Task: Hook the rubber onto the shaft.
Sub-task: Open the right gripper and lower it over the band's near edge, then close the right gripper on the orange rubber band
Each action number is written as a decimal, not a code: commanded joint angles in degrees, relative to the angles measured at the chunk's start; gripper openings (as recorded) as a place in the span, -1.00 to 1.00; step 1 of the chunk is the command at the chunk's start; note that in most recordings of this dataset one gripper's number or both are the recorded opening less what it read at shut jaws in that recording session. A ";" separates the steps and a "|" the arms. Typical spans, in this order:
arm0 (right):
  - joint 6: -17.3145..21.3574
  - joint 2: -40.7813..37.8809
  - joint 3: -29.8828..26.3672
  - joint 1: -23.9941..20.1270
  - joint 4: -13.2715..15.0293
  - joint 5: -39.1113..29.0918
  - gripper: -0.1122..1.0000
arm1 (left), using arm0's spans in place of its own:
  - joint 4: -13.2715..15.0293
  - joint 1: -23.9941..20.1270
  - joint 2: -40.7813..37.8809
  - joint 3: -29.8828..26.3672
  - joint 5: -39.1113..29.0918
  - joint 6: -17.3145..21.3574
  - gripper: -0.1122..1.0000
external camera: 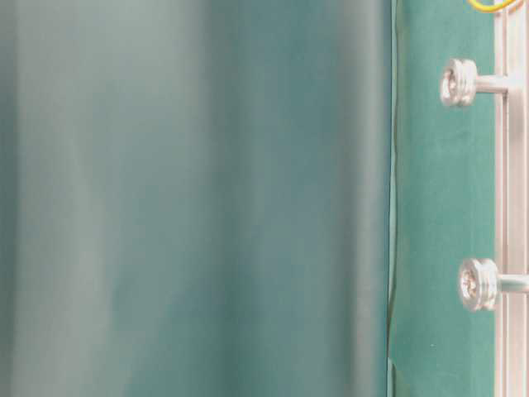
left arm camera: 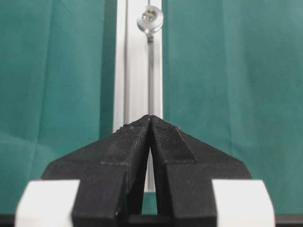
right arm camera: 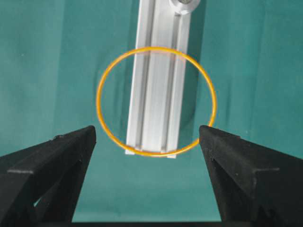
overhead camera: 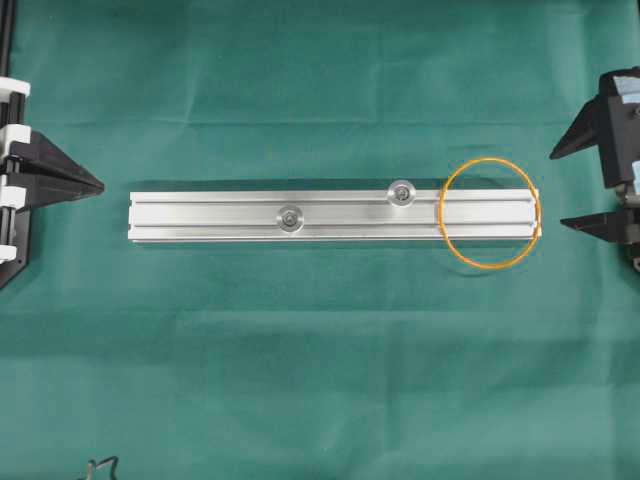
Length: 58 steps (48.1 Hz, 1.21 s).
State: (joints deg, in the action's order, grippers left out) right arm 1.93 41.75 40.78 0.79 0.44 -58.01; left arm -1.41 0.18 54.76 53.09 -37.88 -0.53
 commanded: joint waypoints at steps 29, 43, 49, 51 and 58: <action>0.18 -2.64 -1.67 -2.99 -2.72 0.18 0.84 | -0.18 0.09 -0.53 -1.58 0.53 0.00 -0.80; 0.18 -7.47 0.09 -3.87 -2.81 0.79 0.84 | -0.18 0.09 -0.53 -1.58 0.53 0.00 -0.80; 0.09 -9.93 1.05 -5.10 -2.72 2.20 0.84 | -0.18 0.09 -0.53 -1.49 0.53 0.00 -0.80; 0.18 -10.81 1.41 -5.54 -2.81 2.90 0.84 | -0.18 0.09 -0.53 -1.58 0.44 0.00 -0.80; 0.18 -12.92 2.81 -6.06 -2.81 5.80 0.84 | -0.18 0.09 -0.53 -1.49 0.53 0.00 -0.80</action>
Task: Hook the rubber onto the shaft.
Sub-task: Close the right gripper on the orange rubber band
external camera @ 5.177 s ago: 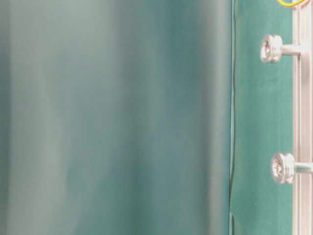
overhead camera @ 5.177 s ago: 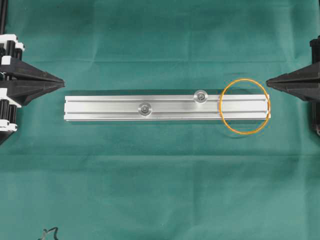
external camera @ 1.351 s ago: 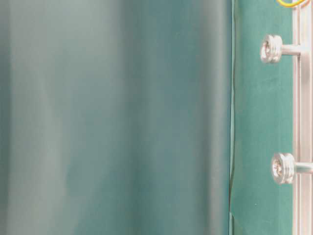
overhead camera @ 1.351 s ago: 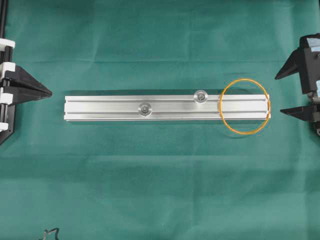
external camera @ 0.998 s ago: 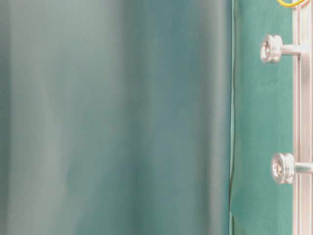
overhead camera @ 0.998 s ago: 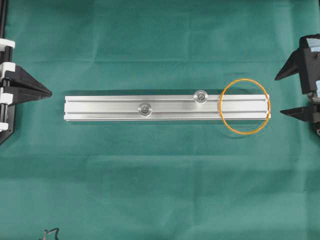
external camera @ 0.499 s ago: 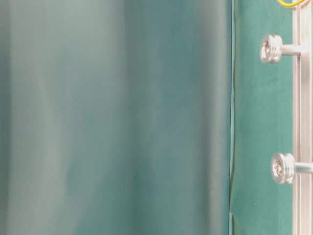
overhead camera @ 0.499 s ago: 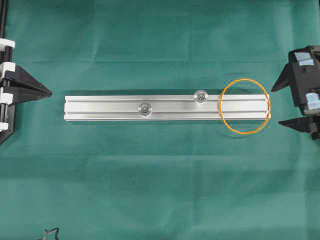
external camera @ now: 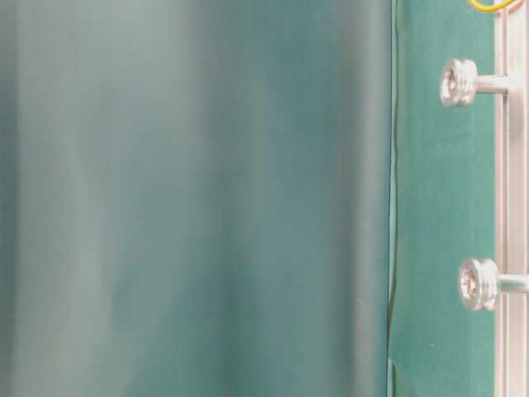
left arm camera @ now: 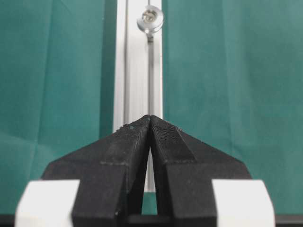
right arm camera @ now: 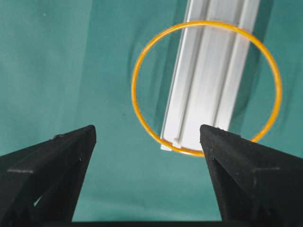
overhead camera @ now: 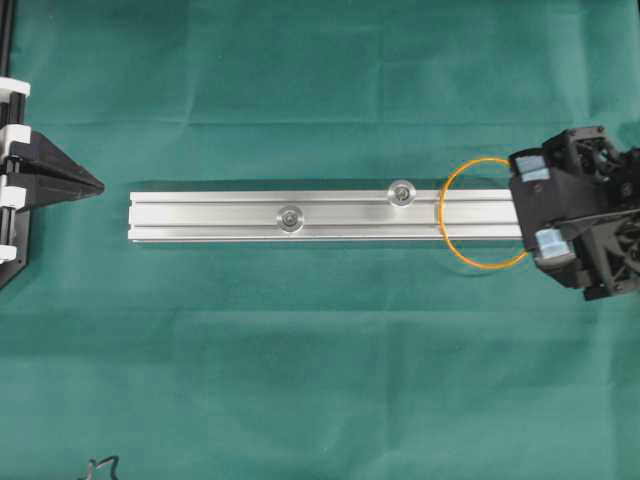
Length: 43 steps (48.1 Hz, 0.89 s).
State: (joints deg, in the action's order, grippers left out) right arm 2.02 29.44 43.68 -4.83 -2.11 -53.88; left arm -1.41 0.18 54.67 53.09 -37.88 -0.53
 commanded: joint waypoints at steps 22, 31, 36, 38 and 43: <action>0.09 -7.73 3.78 -3.69 -1.23 11.78 0.84 | -0.09 0.09 -0.44 -1.49 0.44 0.00 -0.80; 0.09 -10.28 5.19 -4.31 -1.67 15.82 0.84 | -0.18 0.09 -0.44 -1.49 0.53 0.00 -0.80; 0.09 -12.30 6.42 -4.31 -1.93 18.72 0.84 | -0.18 0.09 -0.44 -1.49 0.44 0.00 -0.80; 0.09 -13.10 6.68 -4.39 -1.93 19.60 0.84 | -0.18 0.09 -0.44 -1.49 0.53 0.00 -0.80; 0.09 -14.77 7.47 -4.39 -2.02 21.88 0.84 | -0.18 0.09 -0.44 -1.49 0.53 0.00 -0.80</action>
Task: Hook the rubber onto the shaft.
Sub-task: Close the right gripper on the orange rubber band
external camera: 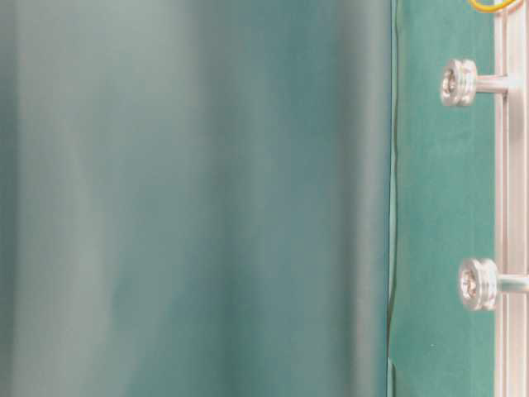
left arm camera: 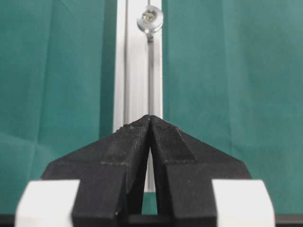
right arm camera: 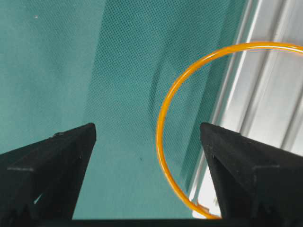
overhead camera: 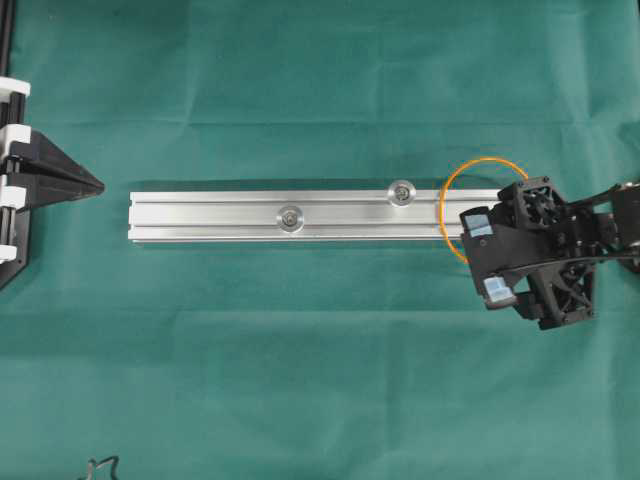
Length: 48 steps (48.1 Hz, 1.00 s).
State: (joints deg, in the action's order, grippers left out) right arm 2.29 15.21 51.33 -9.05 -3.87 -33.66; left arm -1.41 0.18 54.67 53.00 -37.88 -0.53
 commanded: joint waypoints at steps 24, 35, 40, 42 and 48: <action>-0.26 -6.50 2.11 -0.18 -0.26 9.14 0.69 | -0.18 0.09 -0.44 -1.41 0.53 0.00 -0.80; -0.26 -6.50 2.81 -0.18 0.53 9.14 -0.06 | -0.18 0.09 -0.44 -1.32 0.53 0.00 -0.80; -0.26 -6.50 2.99 -0.18 0.70 9.14 -0.50 | -0.18 0.09 -0.44 -1.32 0.53 0.00 -0.80; -0.26 -6.50 2.90 -0.26 0.70 9.14 -0.63 | -0.18 0.09 -0.44 -1.32 0.53 0.00 -0.80; -0.26 -6.50 2.81 -0.26 0.70 9.58 -0.71 | -0.18 0.09 -0.44 -1.32 0.44 0.00 -0.80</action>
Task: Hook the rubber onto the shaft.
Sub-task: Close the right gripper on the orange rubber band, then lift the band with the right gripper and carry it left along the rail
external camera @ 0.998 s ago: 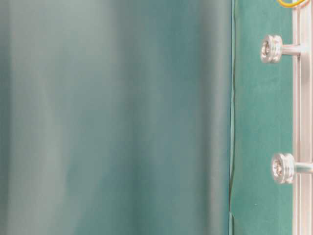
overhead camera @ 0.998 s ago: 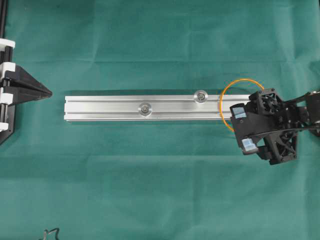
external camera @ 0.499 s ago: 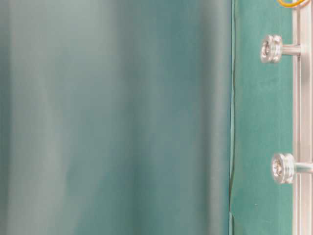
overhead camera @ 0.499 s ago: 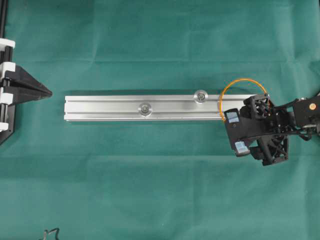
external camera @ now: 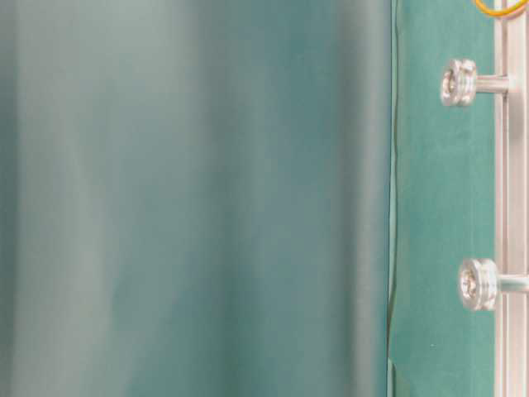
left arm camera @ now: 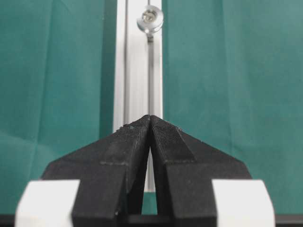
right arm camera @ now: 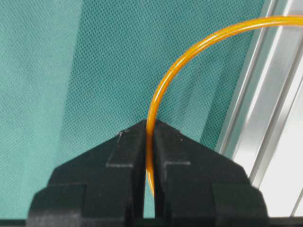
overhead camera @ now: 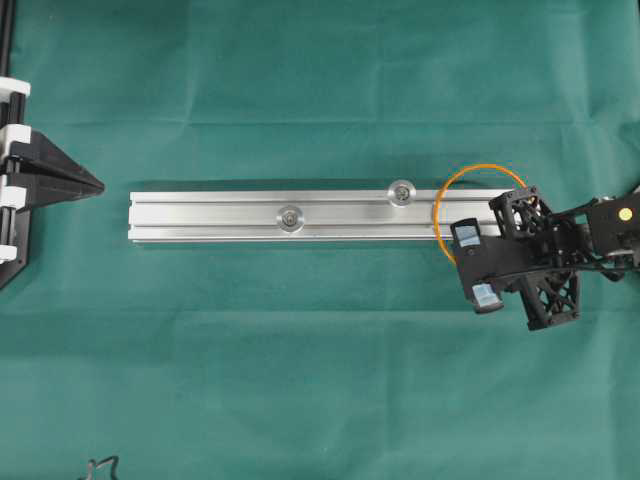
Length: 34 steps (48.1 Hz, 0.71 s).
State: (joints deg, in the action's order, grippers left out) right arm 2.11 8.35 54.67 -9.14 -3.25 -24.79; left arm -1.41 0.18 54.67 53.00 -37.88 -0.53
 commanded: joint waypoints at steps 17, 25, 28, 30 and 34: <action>0.00 1.58 -1.14 -0.18 0.09 0.35 -0.71 | -0.18 0.09 -0.44 -1.41 0.53 -0.09 -0.80; 0.00 5.10 -2.72 -0.09 0.09 -2.90 -0.71 | -0.18 0.09 -0.44 -1.41 0.53 -0.09 -0.80; 0.00 6.33 -3.78 -0.09 0.09 -5.36 -0.71 | -0.18 0.00 -0.44 -1.41 0.53 0.00 -0.80; 0.00 7.03 -4.39 -0.09 0.09 -7.03 -0.71 | -0.18 0.09 -0.44 -1.32 0.53 0.00 -0.80; 0.00 8.17 -5.80 -0.09 0.18 -10.20 -0.71 | -0.18 0.09 -0.44 -1.41 0.53 0.00 -0.80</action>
State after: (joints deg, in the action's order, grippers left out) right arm 2.02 14.68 51.06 -9.05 -3.25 -32.70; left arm -1.41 0.18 54.67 53.09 -37.88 -0.53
